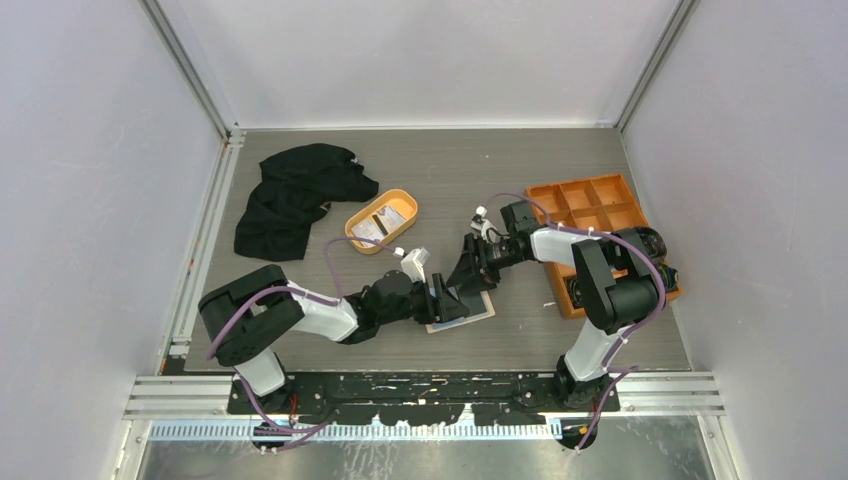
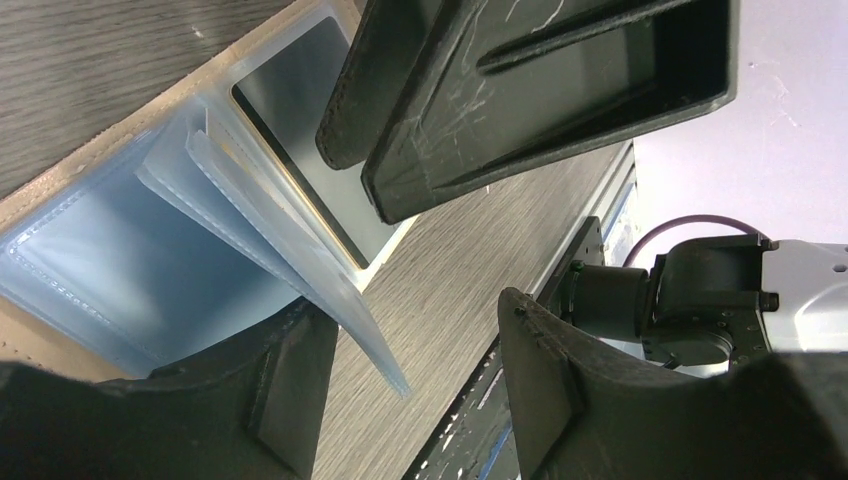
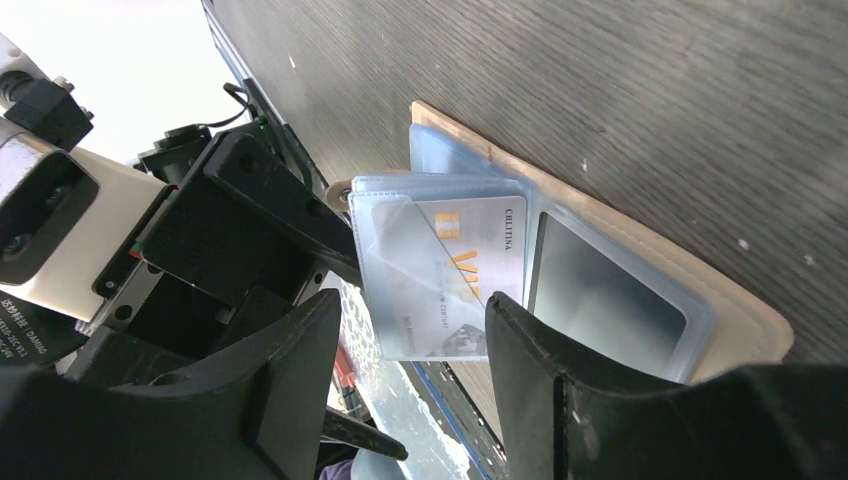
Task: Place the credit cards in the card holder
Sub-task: Turn over the card slot in the card holder.
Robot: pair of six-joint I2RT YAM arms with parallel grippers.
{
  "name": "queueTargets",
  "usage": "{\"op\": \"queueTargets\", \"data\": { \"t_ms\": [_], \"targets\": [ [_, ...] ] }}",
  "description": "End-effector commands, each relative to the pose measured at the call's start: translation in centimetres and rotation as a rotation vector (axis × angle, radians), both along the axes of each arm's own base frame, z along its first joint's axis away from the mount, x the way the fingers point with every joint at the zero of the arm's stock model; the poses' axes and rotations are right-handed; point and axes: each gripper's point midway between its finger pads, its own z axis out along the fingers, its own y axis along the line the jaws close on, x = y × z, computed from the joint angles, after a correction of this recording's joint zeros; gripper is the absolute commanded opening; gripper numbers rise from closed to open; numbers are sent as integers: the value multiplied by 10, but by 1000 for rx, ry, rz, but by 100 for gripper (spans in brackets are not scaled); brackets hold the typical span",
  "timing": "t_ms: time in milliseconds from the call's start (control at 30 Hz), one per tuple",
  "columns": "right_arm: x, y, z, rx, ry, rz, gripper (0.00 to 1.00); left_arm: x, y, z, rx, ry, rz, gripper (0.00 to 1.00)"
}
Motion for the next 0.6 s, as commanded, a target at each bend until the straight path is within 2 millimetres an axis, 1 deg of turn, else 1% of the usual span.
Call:
{"op": "queueTargets", "data": {
  "t_ms": [0,167,300,567],
  "targets": [
    [1,3,9,24,-45,16,61,7,-12,25,-76,-82,-9,60],
    [3,3,10,28,-47,13,61,6,-9,29,-77,-106,-12,60],
    [4,3,10,29,-48,11,61,6,-8,28,-84,-118,-13,61],
    [8,-1,14,42,-41,-8,61,8,-14,31,-113,-127,-21,60]
  ]
}}
